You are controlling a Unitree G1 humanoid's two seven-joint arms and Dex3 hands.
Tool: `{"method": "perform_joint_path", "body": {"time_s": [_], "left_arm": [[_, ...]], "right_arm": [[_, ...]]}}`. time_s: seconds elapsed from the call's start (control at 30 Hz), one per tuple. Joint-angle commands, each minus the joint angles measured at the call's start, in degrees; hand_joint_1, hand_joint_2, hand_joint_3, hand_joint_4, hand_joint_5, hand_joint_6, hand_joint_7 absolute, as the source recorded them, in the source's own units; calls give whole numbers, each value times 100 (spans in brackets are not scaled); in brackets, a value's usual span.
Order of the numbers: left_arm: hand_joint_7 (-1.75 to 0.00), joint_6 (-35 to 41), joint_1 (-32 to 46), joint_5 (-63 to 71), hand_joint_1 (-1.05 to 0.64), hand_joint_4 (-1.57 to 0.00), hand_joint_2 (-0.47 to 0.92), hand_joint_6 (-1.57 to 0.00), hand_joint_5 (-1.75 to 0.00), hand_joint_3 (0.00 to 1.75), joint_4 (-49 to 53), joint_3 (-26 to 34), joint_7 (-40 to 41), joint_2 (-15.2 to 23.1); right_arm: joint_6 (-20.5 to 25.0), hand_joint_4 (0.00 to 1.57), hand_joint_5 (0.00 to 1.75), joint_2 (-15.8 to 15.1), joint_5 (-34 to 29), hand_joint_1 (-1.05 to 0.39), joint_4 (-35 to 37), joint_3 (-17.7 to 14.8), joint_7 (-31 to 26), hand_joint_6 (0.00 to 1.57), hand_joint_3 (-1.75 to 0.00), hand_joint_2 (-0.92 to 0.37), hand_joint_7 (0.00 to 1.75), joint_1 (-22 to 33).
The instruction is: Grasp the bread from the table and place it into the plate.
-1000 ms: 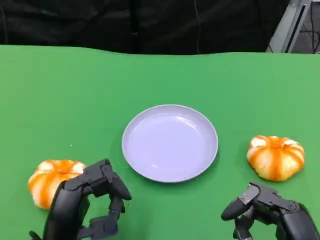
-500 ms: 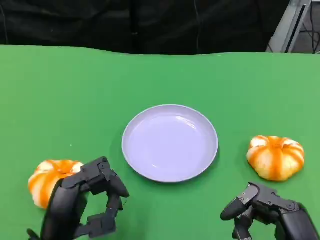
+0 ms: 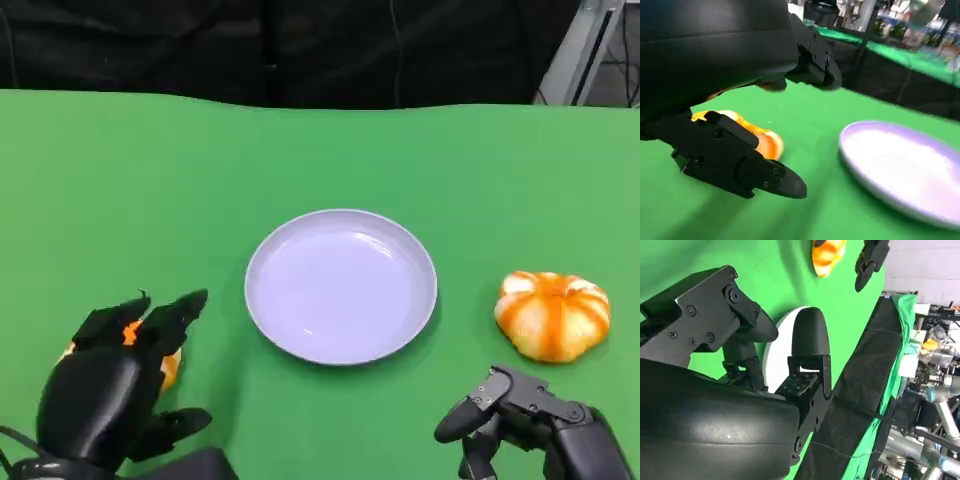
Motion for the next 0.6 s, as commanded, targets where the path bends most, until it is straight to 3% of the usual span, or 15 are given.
{"method": "perform_joint_path", "body": {"time_s": [0.03, 0.33, 0.6], "left_arm": [[-1, 739, -133, 409, -61, 0, 92, -11, -1, 10, -108, -207, -287, 315], [-1, 2156, -630, 1011, -66, 0, 92, -7, 0, 12, 79, -727, -1306, 641], [-2, 2768, -1160, 989, -64, -2, 92, -10, -1, 12, 555, -1101, -1840, 787]], "right_arm": [[18, 66, 164, 43, -52, 4, -34, 36, -78, 72, -125, -46, 135, 19], [79, 65, 166, 95, -47, 5, -64, 80, -87, 71, -128, -46, 136, 24], [56, 65, 165, 112, -64, 5, 53, 80, -102, 70, -129, -46, 137, -88]]}}
